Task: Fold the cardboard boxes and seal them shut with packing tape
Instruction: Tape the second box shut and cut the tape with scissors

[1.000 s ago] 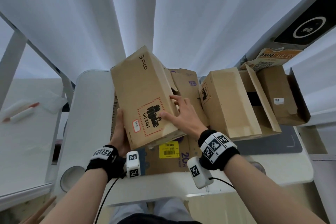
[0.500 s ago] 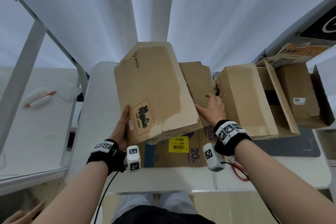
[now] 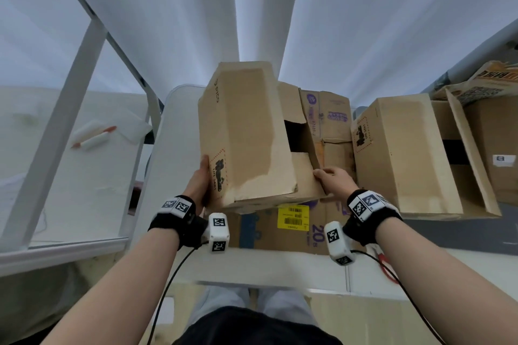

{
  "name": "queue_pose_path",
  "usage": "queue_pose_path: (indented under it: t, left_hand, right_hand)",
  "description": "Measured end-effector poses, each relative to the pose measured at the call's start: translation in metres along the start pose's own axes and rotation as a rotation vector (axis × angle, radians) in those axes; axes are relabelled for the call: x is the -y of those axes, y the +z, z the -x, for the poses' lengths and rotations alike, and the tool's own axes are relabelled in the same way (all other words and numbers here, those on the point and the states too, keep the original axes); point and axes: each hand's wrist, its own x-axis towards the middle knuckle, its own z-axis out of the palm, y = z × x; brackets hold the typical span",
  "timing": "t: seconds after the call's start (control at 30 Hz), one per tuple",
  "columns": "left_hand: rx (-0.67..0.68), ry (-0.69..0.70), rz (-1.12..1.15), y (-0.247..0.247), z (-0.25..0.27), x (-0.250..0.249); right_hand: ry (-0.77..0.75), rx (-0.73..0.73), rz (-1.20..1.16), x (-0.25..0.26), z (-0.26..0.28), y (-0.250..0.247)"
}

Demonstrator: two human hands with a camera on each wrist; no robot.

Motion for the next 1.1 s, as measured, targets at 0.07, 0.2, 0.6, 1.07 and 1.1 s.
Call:
queue_pose_path:
  t: [0.07,0.2,0.6,1.07,1.1]
  left_hand:
    - [-0.118,0.038,-0.113,-0.007,-0.003,-0.004]
    - [-0.075,0.068,-0.215,-0.019,-0.001,-0.008]
    - [-0.008,0.278,-0.622,0.012,0.026,-0.043]
    - [-0.305,0.300,-1.032,0.060,0.019,-0.018]
    - [-0.308,0.298,-1.027,0.060,0.019,-0.019]
  right_hand:
    - [-0.038,0.034,0.014,0.007,0.004,0.006]
    - [-0.206,-0.033,0.289,0.011,0.002,0.020]
    - [-0.341,-0.276,0.368,-0.002,0.032,0.026]
    - [0.246,-0.207,-0.533,-0.043,0.019,0.017]
    - [0.173,-0.325,-0.501,-0.039,0.027,0.015]
